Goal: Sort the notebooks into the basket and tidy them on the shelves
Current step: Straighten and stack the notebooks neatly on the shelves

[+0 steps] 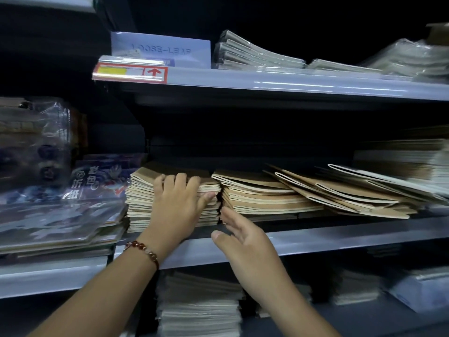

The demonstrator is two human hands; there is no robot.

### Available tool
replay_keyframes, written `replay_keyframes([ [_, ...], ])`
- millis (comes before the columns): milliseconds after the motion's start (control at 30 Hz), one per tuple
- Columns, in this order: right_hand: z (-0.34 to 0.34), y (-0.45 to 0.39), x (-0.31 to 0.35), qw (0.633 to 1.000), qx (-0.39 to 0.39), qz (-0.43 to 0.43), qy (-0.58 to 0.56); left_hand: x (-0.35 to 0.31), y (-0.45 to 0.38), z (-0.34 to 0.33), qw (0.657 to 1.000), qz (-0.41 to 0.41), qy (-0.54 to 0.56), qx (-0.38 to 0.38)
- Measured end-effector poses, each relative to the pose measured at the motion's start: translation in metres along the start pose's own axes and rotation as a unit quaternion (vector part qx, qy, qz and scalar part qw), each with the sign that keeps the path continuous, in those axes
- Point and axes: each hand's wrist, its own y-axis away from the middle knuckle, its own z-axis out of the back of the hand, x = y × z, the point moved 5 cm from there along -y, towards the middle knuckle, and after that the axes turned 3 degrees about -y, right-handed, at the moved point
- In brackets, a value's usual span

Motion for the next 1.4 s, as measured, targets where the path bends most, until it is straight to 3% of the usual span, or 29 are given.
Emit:
replay_keyframes([
  [133,0.028,0.017,-0.002,1.0,-0.029,0.01,0.002,0.007,0.002,0.007,0.989,0.019,0.143,-0.033],
  [233,0.06,0.025,-0.008,0.996,-0.083,0.02,-0.017,0.004,0.013,0.033,0.935,0.071,0.339,-0.079],
  [300,0.081,0.027,-0.013,0.991,-0.129,0.028,-0.031,-0.015,0.024,0.053,0.915,0.066,0.391,-0.076],
  [467,0.116,0.017,-0.013,0.984,-0.167,0.059,0.011,-0.079,0.028,0.07,0.966,-0.064,0.247,-0.035],
  [600,0.14,0.0,-0.017,0.972,-0.195,0.068,0.116,-0.101,0.016,0.054,0.988,-0.081,0.132,0.021],
  [700,0.151,-0.001,-0.017,0.959,-0.223,0.076,0.16,-0.101,0.013,0.048,0.989,-0.092,0.112,0.019],
  [1000,0.182,-0.007,-0.021,0.953,-0.302,0.002,-0.022,-0.098,0.011,0.051,0.989,-0.118,0.093,0.016],
  [1167,0.187,-0.004,-0.032,0.929,-0.302,-0.061,-0.207,-0.093,0.012,0.045,0.991,-0.101,0.09,0.022],
  [1300,0.165,0.019,-0.036,0.936,-0.311,-0.043,-0.161,-0.093,0.014,0.042,0.993,-0.087,0.079,0.021],
  [1400,0.135,0.031,-0.035,0.96,-0.249,-0.022,-0.126,-0.093,0.016,0.045,0.995,-0.06,0.084,0.005],
])
